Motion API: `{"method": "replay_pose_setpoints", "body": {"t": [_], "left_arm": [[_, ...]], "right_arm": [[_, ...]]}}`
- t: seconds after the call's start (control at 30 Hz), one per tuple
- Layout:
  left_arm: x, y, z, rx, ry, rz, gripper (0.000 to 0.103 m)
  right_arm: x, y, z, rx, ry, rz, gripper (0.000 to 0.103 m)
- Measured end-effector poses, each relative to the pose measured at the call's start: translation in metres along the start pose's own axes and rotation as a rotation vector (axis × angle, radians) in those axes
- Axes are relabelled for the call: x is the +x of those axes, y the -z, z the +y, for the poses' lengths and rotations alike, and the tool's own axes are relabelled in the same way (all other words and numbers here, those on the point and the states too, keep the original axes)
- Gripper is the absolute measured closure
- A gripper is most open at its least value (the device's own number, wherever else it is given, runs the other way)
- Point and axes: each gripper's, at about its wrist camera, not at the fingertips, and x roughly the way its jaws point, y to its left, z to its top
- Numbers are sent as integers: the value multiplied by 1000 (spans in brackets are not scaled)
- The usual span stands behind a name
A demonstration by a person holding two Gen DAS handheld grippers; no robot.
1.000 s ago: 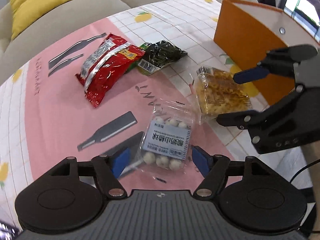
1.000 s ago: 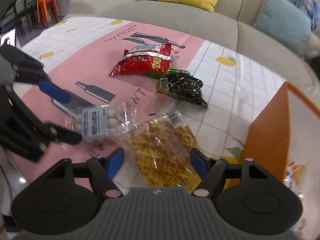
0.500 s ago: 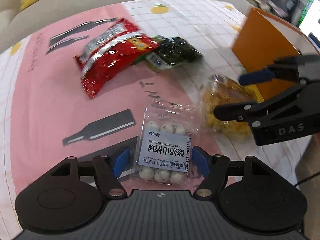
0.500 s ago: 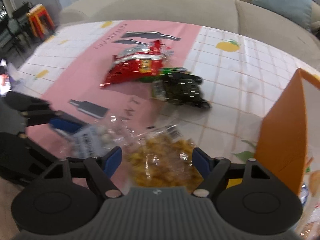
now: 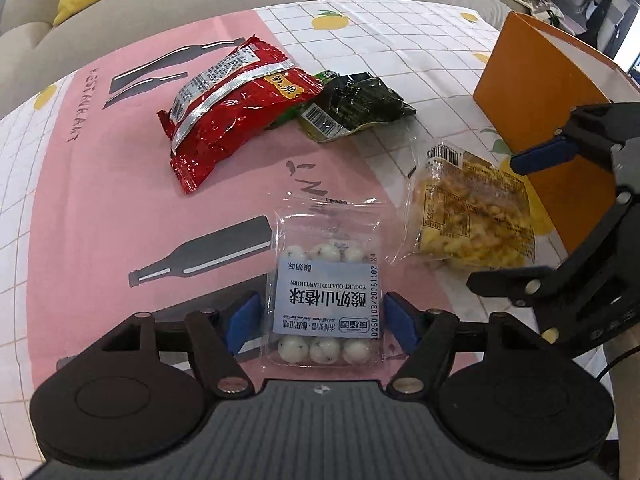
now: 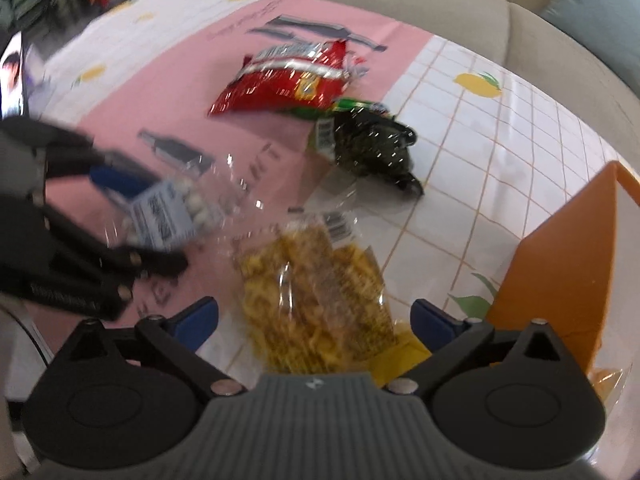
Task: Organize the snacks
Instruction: 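Lift the quail-egg pack with the left tool while the right tool lifts the cracker bag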
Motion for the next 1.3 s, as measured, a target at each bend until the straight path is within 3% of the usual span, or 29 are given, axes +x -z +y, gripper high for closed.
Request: {"method": "replay_pose_setpoints", "body": {"t": [0.13, 0.37, 0.57, 0.87, 1.07, 1.3], "left_arm": [[0, -1, 5, -10, 19, -10, 20], [3, -5, 4, -47, 22, -35, 19], [2, -5, -3, -39, -16, -31, 35], [-6, 2, 2, -166, -15, -46, 41], [-25, 8, 8, -287, -4, -81, 41], [-62, 7, 5, -342, -20, -151, 41]], "right_arm": [[12, 5, 4, -25, 38, 25, 4], [16, 5, 5, 53, 56, -5, 7], [15, 8, 7, 80, 95, -31, 18], [2, 10, 14, 118, 98, -72, 30], [-13, 9, 17, 133, 93, -109, 32], [-46, 6, 20, 158, 86, -182, 32]]}}
